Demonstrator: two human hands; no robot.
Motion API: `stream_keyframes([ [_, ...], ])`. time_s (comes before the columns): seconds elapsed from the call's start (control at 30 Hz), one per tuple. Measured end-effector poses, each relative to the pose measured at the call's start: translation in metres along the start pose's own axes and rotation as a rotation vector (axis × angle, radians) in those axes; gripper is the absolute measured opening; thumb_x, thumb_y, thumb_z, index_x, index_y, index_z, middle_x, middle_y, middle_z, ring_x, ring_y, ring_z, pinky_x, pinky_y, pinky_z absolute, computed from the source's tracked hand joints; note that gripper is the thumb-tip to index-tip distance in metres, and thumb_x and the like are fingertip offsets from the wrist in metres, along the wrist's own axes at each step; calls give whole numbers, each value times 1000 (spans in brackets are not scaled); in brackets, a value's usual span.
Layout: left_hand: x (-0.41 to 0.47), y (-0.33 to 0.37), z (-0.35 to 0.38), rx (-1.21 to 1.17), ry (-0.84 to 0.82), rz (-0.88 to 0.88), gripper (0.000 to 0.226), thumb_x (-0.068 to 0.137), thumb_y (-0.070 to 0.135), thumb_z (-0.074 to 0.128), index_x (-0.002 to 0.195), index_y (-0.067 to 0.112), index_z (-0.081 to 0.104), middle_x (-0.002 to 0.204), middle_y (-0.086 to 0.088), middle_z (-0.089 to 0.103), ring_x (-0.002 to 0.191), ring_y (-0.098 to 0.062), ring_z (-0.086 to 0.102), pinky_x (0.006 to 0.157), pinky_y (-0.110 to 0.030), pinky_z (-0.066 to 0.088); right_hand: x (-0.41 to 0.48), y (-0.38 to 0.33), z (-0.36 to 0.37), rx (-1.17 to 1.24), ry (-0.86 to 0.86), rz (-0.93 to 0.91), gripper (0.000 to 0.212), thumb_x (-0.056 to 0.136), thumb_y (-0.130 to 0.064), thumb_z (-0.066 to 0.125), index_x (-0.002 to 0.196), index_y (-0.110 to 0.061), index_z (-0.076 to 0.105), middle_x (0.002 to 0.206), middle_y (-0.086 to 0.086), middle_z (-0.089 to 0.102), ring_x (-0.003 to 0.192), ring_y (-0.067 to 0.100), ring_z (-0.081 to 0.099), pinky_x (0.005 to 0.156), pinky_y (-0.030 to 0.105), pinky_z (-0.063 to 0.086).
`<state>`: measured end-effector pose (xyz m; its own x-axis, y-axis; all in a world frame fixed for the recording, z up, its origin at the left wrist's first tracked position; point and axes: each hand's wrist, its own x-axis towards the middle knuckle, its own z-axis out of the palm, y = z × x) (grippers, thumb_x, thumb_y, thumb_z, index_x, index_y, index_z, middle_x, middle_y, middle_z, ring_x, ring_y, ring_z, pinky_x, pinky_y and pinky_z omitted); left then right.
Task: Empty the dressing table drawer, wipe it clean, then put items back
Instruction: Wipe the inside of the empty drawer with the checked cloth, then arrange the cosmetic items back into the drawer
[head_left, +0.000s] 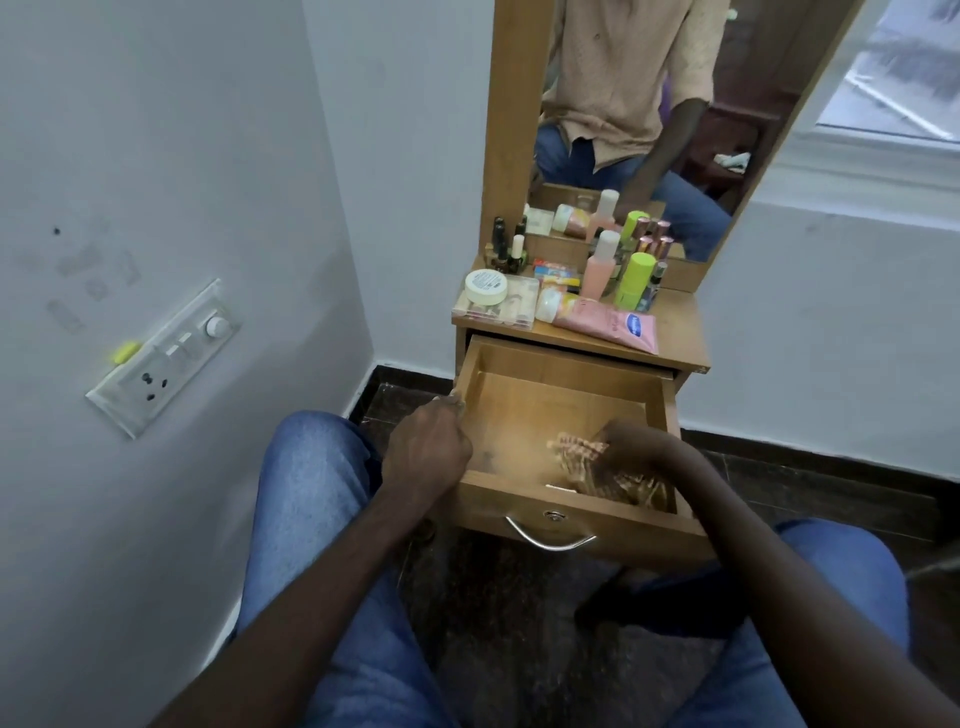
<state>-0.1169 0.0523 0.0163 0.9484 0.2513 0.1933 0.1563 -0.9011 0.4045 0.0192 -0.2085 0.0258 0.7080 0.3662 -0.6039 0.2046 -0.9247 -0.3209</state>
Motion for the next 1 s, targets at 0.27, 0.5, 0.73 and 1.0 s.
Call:
stream_keyframes([
  [0.27, -5, 16, -9, 142, 66, 64, 20, 100, 26, 54, 93, 17, 70, 89, 0, 69, 75, -15, 66, 61, -24, 43, -39, -1, 19, 1134, 326, -52, 18, 94, -15, 70, 109, -8, 66, 103, 12, 76, 91, 25, 76, 71, 32, 62],
  [0.5, -26, 80, 5, -467, -83, 49, 36, 106, 38, 45, 90, 14, 67, 82, -2, 65, 73, -14, 58, 65, -32, 42, -50, -6, 35, 1553, 351, -175, 28, 100, -17, 57, 123, -2, 66, 117, 21, 74, 108, 39, 70, 104, 55, 51],
  [0.73, -12, 96, 21, -771, -339, -229, 66, 88, 66, 60, 134, 18, 52, 119, -1, 68, 99, -18, 70, 86, -44, 61, -57, -1, 40, 1519, 291, -323, 54, 74, -5, 58, 126, 9, 61, 113, 25, 68, 102, 43, 68, 80, 46, 58],
  [1.0, -13, 91, 21, -859, -124, -151, 48, 97, 28, 69, 140, 30, 47, 117, 1, 66, 93, -13, 71, 78, -40, 64, -47, -3, 46, 1316, 425, -274, 61, 92, -11, 75, 146, -6, 45, 129, 16, 67, 110, 34, 73, 97, 57, 58],
])
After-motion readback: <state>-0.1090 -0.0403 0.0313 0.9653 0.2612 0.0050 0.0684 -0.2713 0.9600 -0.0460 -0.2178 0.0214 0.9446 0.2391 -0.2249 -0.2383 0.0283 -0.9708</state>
